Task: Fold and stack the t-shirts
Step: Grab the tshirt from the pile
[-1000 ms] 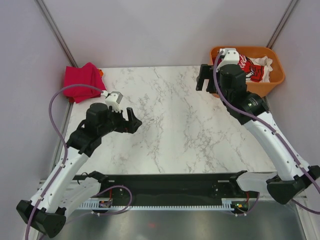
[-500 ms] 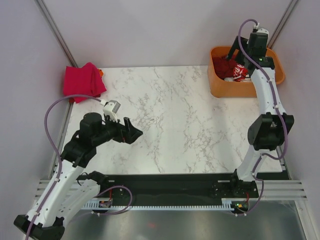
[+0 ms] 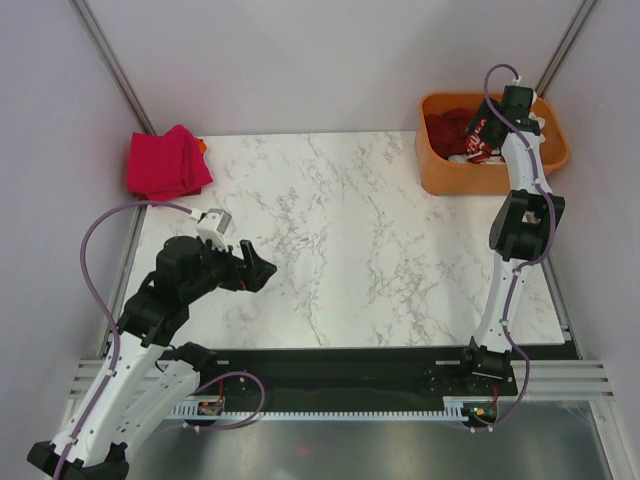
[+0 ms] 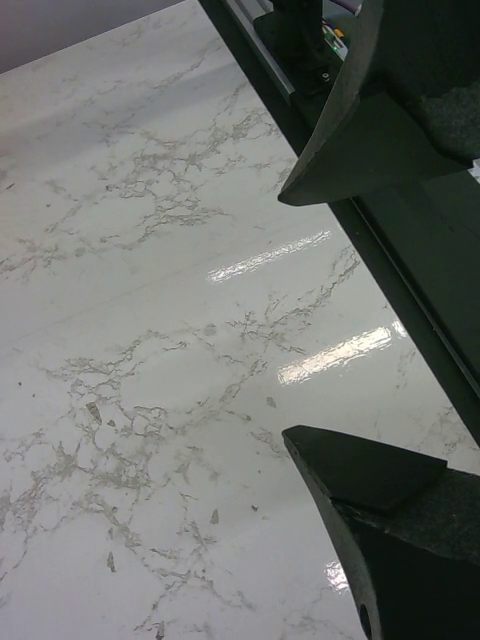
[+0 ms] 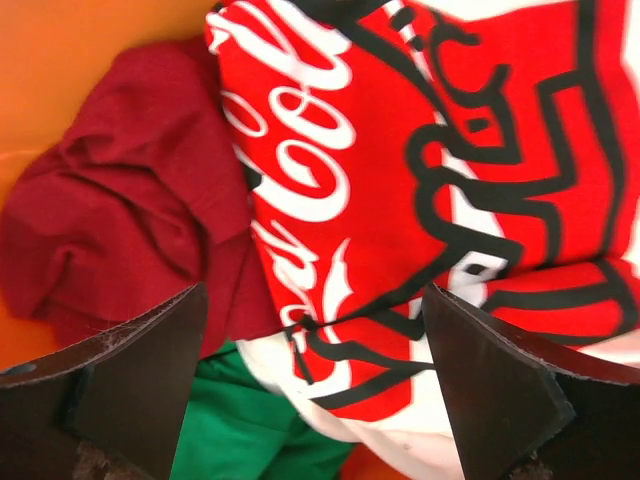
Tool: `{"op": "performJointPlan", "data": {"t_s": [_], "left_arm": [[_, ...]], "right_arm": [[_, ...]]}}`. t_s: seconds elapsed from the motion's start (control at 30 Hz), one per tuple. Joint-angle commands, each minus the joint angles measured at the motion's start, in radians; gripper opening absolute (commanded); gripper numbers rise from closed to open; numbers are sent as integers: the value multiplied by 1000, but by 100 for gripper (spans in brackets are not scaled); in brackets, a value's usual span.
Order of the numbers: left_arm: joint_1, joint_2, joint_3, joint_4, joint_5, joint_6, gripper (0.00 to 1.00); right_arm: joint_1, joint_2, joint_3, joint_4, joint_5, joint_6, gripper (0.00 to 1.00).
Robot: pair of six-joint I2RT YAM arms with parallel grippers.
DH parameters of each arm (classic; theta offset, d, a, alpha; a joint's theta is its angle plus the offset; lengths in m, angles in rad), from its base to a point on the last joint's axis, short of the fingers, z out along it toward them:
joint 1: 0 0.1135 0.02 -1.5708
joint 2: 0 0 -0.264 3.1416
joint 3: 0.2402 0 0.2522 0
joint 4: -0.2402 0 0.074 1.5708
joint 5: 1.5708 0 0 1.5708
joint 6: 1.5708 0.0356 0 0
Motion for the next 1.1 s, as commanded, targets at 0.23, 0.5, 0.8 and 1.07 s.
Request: {"op": "performJointPlan", "data": {"t_s": [0.23,0.5,0.8,1.07], "left_arm": [[2,52,5,-3,-15,-11,98],[2,42,2,-4,-26,-14,98],[2,41,4,-3,-23,-14,100],[2,23,4,-3,-29,-14,100]], "right_arm": [[-7,25,-40,23,69,-70,57],[-12,49,-24,22,60,-75,0],[71,-173,164,42,-85,-69,0],[232,-564,19,406,-229,-58,0]]}}
